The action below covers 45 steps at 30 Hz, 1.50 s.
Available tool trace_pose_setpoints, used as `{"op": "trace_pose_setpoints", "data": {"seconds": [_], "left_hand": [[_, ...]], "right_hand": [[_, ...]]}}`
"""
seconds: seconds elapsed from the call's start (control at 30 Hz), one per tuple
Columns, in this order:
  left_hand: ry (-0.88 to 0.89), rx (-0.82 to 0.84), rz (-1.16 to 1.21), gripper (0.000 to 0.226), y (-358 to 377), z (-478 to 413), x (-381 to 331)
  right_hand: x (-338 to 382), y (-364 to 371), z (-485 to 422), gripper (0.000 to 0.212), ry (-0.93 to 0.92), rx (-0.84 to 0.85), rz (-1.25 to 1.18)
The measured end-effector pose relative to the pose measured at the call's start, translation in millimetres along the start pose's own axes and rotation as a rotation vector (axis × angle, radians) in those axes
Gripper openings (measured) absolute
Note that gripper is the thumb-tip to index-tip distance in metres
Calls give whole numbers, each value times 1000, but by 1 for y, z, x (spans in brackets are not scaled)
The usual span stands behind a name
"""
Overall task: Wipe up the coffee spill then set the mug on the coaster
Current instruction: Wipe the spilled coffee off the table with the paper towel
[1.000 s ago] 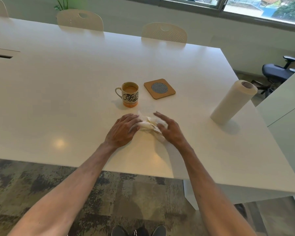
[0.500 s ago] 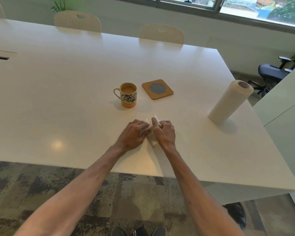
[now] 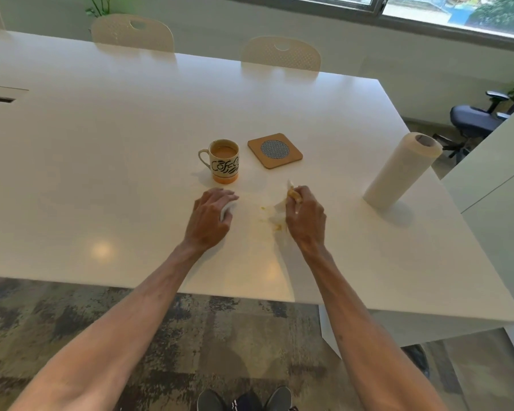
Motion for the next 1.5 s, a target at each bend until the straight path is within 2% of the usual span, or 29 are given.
{"op": "trace_pose_setpoints", "data": {"seconds": [0.13, 0.23, 0.37, 0.57, 0.7, 1.03, 1.13, 1.27, 1.4, 1.5], "left_hand": [[-74, -14, 2, 40, -1, 6, 13], [-91, 0, 7, 40, 2, 6, 16], [-93, 12, 11, 40, 5, 5, 19], [-132, 5, -5, 44, 10, 0, 26], [-144, 6, -32, 47, 13, -1, 30], [-145, 25, -72, 48, 19, 2, 34], [-148, 28, -77, 48, 19, 1, 34], [-153, 25, -65, 47, 17, 0, 35], [-156, 20, -65, 47, 16, -1, 35], [-158, 16, -65, 46, 15, -1, 33]], "right_hand": [[20, 41, 17, 43, -45, 196, 88], [30, 63, 28, 55, -61, 266, 109], [50, 105, 48, 63, -223, 533, 159], [46, 115, 67, 67, -347, 655, 354], [26, 97, 86, 66, -328, 657, 403], [-55, 31, 76, 65, -85, 644, 427], [-48, 31, 56, 67, -33, 610, 318], [-47, 29, 45, 65, 73, 434, 320], [-50, 49, 51, 73, 169, 451, 365], [-44, 61, 42, 72, 158, 486, 335]]}}
Point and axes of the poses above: each hand's wrist, its own z-axis away from the middle knuckle, its own y-axis out of the palm, x = y × z, the point moved 10 cm from there along -z, towards the middle knuckle, and after that the axes turned 6 degrees about z, right-handed, at the moved point
